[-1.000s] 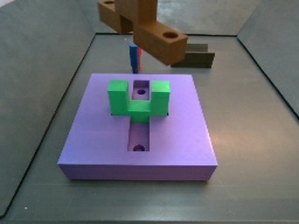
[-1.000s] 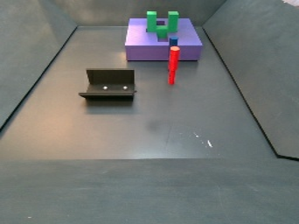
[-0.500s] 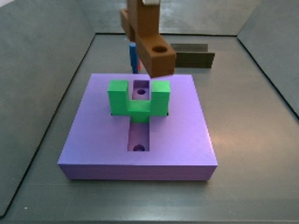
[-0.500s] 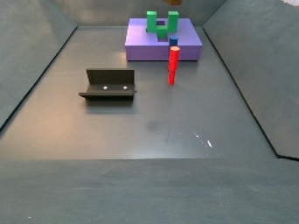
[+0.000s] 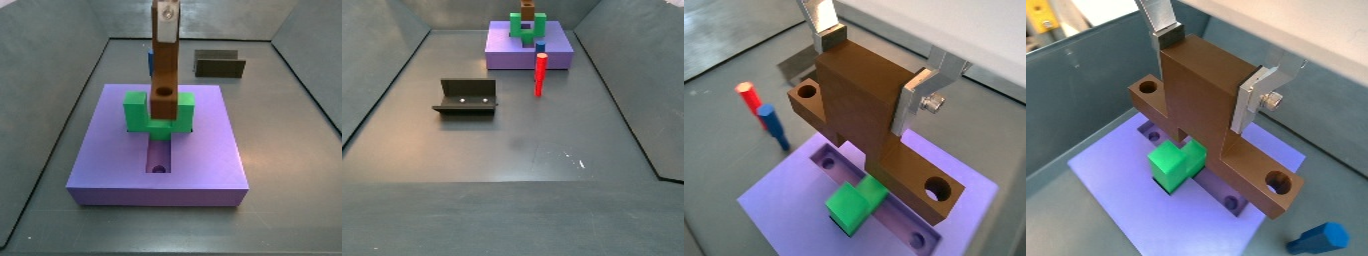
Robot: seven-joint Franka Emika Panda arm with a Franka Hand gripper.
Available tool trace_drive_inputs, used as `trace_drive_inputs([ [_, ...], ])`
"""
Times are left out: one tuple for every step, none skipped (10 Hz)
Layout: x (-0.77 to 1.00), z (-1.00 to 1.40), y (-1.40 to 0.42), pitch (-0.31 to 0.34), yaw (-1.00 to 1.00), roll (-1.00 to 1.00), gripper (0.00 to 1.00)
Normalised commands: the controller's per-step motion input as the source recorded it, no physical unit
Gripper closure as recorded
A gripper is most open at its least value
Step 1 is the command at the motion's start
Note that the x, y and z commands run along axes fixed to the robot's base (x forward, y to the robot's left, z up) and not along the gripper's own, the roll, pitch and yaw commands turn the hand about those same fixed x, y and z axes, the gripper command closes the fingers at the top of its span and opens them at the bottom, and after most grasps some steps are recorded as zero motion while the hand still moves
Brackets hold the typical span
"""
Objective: Pick up the brown object. Move up. Move to above the board. Insert the brown object.
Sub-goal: Insert the brown object.
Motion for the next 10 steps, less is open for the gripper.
trace_drive_inputs([
  [0.10,-0.07,-0.33,0.011,-0.14,0.21,1.00],
  [0.22,-0.11,-0.01,0.061,-0.19,0.05,1.00],
  [0.03,-0.18,0.02,0.011,-0.01,0.00,1.00],
  [0.03,-0.34,0.00,0.000,0.00,0.00,1.00],
  [0.00,-0.28,0.00,0.000,0.00,-0.10,1.00],
  [-0.07,-0.02,-0.03,-0.043,0.00,-0.14,1.00],
  [-0.26,0.00,-0.10,-0.094,0.00,-0.11,1.00],
  [-0.21,0.00,-0.04,-0.074,0.00,-0.09,1.00],
  [-0.23,-0.09,-0.03,-0.074,-0.03,-0.02,1.00],
  [-0.11,-0.14,0.00,-0.036,0.00,0.00,1.00],
])
